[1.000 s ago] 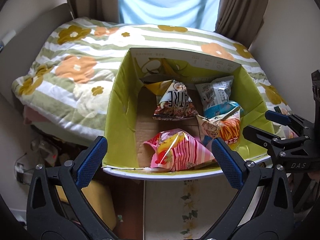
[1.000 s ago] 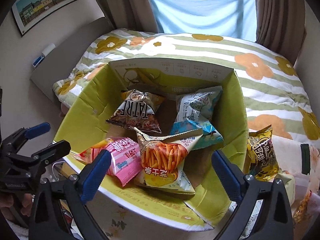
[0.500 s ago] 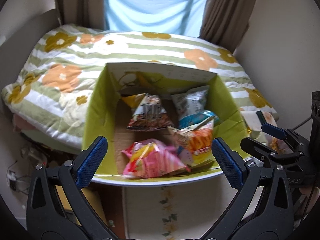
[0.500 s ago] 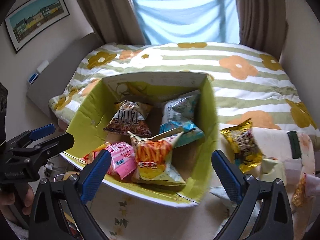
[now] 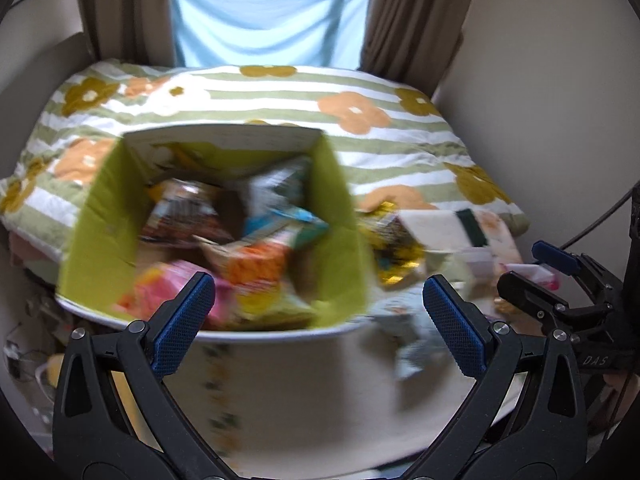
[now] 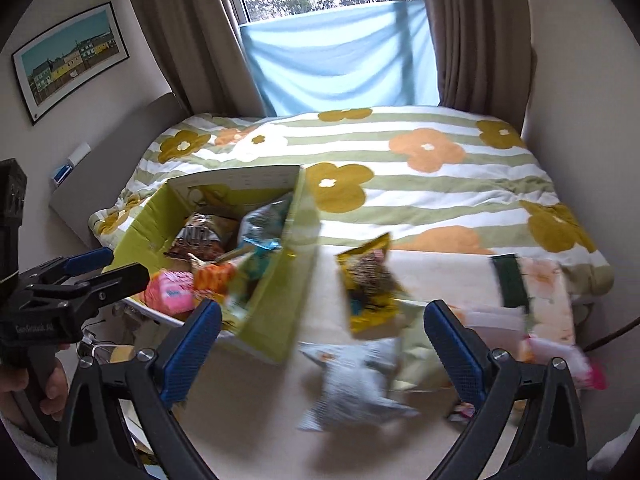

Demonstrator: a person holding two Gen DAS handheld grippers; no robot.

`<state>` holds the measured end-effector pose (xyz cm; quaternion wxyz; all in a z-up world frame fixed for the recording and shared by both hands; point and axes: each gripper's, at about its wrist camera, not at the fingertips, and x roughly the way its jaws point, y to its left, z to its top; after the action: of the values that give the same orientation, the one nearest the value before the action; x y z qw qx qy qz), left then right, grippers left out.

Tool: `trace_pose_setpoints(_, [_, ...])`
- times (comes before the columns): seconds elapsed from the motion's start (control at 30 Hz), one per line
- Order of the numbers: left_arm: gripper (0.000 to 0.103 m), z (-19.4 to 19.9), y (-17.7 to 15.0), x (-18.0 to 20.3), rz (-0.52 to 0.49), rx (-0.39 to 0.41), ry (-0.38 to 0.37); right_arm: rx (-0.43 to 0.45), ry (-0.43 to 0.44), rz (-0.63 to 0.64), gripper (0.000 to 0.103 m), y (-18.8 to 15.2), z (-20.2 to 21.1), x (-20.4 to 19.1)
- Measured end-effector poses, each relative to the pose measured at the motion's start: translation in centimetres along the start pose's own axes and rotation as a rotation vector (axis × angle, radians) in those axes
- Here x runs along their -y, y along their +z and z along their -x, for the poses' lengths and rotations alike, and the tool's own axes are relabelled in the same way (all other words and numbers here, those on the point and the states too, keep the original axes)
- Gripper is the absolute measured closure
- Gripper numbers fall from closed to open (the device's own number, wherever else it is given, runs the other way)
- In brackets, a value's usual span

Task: Organize snacks
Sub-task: 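Move both tools back over the remaining snacks on the table, then grasp the pale green bag with the left tool while the right tool grasps the pink-white cracker bag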

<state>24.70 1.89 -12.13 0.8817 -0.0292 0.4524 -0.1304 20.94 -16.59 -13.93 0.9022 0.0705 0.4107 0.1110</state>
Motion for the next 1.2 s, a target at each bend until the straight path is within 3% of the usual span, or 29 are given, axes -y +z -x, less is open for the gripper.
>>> trace_pose_setpoints(0.13, [0.0,-1.8,-1.0,6.4,-0.044,-0.025,-0.023,-0.074,-0.048,0.035,0.002,-1.0,1.6,4.3])
trace_pose_setpoints(0.33, [0.0,-4.8,-2.0,13.7,-0.037,-0.061,-0.066,-0.05,-0.118,0.086,0.002,-2.9,5.1,10.8])
trace_pose_setpoints(0.47, [0.0,-7.0,-2.8,17.1,-0.011,-0.102,-0.078,-0.057,-0.135,0.083,0.002,-3.7,6.5,14.7])
trace_pose_setpoints(0.6, [0.0,-9.7,-3.5,19.6,-0.033,-0.151,-0.044,-0.081,-0.176,0.084,0.002,-4.8,6.5,17.5])
trace_pose_setpoints(0.8, [0.0,-13.4,-4.1,20.6,-0.052,-0.223,-0.015,-0.117,-0.182,0.068,0.002,-6.2,5.2,20.9])
trace_pose_setpoints(1.2, [0.0,-19.8,-4.5,21.2,-0.118,-0.321,0.049,-0.19,-0.158,0.14,0.002,-7.7,-0.3,23.1])
